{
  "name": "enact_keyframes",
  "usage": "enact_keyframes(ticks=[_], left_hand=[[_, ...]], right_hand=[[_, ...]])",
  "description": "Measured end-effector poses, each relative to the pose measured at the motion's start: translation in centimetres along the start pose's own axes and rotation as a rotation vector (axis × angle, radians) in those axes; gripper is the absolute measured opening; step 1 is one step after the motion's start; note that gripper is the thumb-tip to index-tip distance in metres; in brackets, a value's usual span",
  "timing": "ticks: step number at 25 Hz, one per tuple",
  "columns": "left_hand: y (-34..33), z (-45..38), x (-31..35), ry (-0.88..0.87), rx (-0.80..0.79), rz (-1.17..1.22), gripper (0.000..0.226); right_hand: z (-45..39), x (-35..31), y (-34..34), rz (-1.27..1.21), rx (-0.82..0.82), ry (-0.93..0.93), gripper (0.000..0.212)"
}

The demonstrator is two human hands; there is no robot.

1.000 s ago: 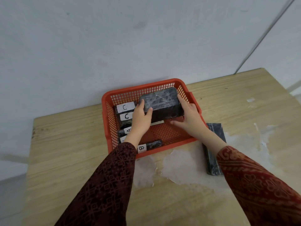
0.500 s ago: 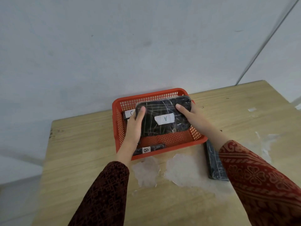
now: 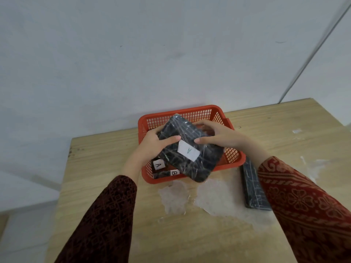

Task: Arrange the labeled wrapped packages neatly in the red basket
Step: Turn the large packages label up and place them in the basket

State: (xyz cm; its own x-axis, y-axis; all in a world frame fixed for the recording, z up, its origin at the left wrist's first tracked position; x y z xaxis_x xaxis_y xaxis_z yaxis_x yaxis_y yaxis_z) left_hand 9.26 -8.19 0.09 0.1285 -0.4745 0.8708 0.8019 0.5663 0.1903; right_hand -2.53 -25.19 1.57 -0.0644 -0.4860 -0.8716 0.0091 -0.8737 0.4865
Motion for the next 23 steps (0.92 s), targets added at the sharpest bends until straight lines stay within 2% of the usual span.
enact_keyframes(ticks=[2,4,6,9,12,15,19,21,23], left_hand=[[-0.1,-0.2,0.8,-0.015,-0.018,-0.157,0.071],[0.5,0.0,1.0,-0.04,0.133,-0.022,0.08],[0.6,0.4,0.0,-0.03,0.24,0.217,0.065],[-1.0,0.8,-2.4,0.015,0.192,0.452,0.037],[-2.8,1.5,-4.2,0.074,0.167,0.603,0.036],[-4.3,1.9,-5.2,0.126,0.131,0.652,0.044],[-3.4,1.9,-5.2,0.178,0.103,0.574,0.023],[-3.1,1.8,-5.4,0.25,0.034,0.467,0.027],[-3.3,1.6,-5.7,0.305,-0.004,0.49,0.031]], right_hand=[[-0.9,-1.2,-1.2,0.05,-0.084,0.008,0.067],[-1.3,-1.5,-1.6,0.026,0.01,0.022,0.066],[-1.1,-1.3,-1.6,0.016,0.172,0.037,0.058],[-0.8,-0.8,-2.4,0.062,0.326,0.011,0.054],[-0.4,-0.5,-3.6,-0.002,0.513,-0.003,0.046],[-0.1,0.6,-3.9,-0.161,0.687,-0.052,0.046],[0.1,2.0,-3.0,-0.38,0.647,-0.101,0.05],[0.4,2.8,-2.2,-0.442,0.575,-0.106,0.038],[0.9,4.0,-1.8,-0.466,0.571,-0.123,0.029]])
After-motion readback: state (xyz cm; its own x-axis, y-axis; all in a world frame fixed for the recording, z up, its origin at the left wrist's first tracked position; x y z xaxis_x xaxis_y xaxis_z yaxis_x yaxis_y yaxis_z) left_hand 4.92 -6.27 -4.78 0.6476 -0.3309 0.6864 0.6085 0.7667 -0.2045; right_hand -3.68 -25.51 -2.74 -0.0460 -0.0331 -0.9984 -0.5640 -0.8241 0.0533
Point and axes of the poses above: each hand's wrist, its own z-axis away from the middle knuckle, its own y-axis out of the back of the hand, x = y × z, the point moved 5 cm from there along -z, towards the middle knuckle, and after that the axes turned 14 degrees about y, right-handed, at the moved point
